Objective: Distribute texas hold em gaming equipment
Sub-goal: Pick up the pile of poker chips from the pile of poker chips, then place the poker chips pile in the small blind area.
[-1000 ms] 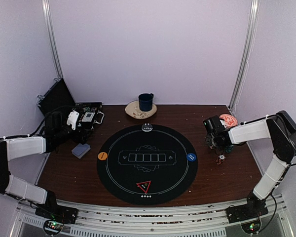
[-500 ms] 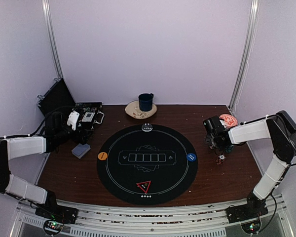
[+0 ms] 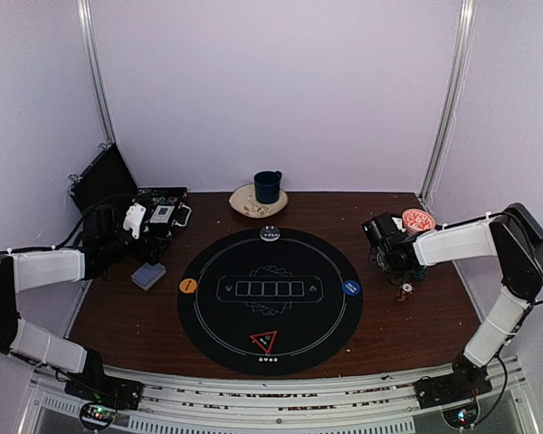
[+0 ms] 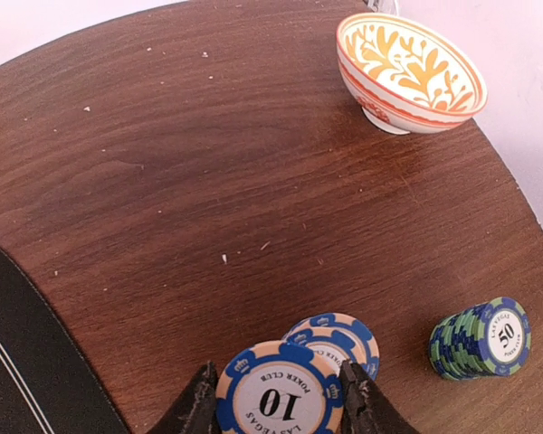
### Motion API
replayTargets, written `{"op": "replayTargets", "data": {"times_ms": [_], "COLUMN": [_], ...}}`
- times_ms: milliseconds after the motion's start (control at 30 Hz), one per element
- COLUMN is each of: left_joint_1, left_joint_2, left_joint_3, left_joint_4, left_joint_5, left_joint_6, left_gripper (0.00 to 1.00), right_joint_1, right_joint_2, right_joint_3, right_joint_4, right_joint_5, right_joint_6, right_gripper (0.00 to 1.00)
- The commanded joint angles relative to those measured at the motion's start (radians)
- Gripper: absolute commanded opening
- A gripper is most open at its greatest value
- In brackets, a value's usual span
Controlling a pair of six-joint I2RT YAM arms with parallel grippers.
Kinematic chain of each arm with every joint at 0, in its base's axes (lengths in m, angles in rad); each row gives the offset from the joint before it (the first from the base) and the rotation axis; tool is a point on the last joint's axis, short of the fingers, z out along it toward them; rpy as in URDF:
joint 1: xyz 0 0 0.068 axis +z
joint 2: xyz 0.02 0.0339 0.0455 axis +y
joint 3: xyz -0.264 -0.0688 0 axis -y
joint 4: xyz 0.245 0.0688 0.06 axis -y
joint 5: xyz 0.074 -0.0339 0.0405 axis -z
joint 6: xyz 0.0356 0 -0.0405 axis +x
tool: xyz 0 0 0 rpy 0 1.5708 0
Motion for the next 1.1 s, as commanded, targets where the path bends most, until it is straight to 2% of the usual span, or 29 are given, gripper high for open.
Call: {"op": "replayTargets", "data": {"times_ms": [0,267,467,800,1067], "left_joint_1": [0.008,0.008,0.008,0.008,0.008], "left_joint_2": [0.011,-0.003,-0.018,-0.018,-0.016], "left_joint_3": [0.028,0.028,0.025,0.026,0.027], "left_joint_4": [0.050,0.044,0.043,0.039,0.039], "left_joint_5": [0.010,-0.002,-0.012,-0.009,-0.009], "left_joint_6": [-0.008,-0.006,-0.003,-0.003,-0.003], "left_gripper": [0.98,0.98,0.98,0.98,0.98], "right_joint_1": [0.036,0.176,0.289,0.400,0.471], "right_joint_2": [-0.045,-0.100,-0.108,-0.100,-0.121], "right_joint_3": [0.027,0.060,0.049,-0.087,-0.153], "right_joint_4": [0.002,-0.023,-0.047,0.006,-0.002], "right_joint_5": [0.055,0.040,-0.057,-0.132,-0.107], "right_joint_6": [-0.040,-0.136,-0.187,-0.143,-0.051], "right_gripper": [0.26,0.26,0.26,0.27,0.27]}}
